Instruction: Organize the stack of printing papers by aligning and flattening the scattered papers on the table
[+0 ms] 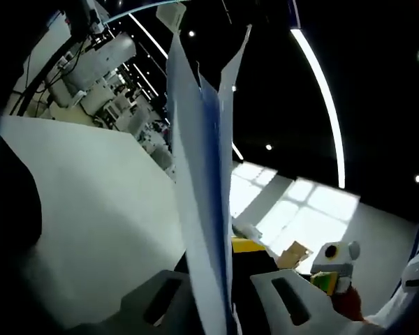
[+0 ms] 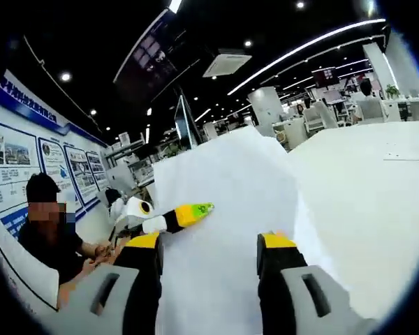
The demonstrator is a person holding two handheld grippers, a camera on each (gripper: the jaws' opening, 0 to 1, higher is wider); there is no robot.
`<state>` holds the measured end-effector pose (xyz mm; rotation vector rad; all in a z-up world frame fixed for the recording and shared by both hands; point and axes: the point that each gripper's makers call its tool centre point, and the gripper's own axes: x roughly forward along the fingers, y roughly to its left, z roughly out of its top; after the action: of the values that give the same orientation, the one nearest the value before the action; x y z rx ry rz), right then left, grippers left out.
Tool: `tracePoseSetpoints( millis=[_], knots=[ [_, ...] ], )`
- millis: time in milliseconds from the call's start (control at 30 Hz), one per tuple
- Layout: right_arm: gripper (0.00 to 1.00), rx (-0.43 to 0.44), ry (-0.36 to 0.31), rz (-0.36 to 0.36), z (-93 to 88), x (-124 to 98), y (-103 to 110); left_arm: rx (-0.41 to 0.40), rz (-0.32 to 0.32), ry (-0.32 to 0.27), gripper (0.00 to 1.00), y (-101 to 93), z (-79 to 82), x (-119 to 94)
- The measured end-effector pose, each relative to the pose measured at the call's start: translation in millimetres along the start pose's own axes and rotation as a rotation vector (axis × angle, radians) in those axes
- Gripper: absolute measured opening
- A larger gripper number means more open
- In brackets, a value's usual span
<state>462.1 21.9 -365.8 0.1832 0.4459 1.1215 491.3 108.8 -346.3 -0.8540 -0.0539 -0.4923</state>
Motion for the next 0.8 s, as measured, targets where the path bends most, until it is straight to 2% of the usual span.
tracePoseSetpoints(
  millis=[167,267,367,533,633,733,800],
  knots=[
    [0.55,0.071,-0.003,-0.062,-10.2,0.1,-32.6,0.013,-0.038,0.004,0.06,-9.8,-2.3,-0.6],
    [0.53,0.061,0.007,-0.075,-13.4,-0.6,-40.4,0.005,-0.065,0.013,0.06,-14.1,-4.0,-1.1],
    [0.54,0.064,0.005,-0.074,-13.1,-1.9,-40.6,0.018,-0.063,0.011,0.06,-14.8,-4.6,-0.9],
    [0.59,0.016,-0.034,-0.09,-0.1,-19.5,-41.9,-0.037,-0.058,-0.011,0.06,-7.7,4.5,-0.6],
    [0.64,-0.013,-0.06,-0.108,9.7,-35.2,-48.9,-0.028,-0.054,0.001,0.06,-9.3,3.1,2.9],
    [0.64,-0.026,-0.095,-0.152,20.8,-55.2,-63.1,-0.042,-0.087,0.007,0.06,-21.5,1.8,11.1],
    [0.64,-0.031,-0.124,-0.187,28.5,-70.2,-72.8,0.012,-0.123,0.043,0.06,-38.4,-1.1,21.0]
  ],
)
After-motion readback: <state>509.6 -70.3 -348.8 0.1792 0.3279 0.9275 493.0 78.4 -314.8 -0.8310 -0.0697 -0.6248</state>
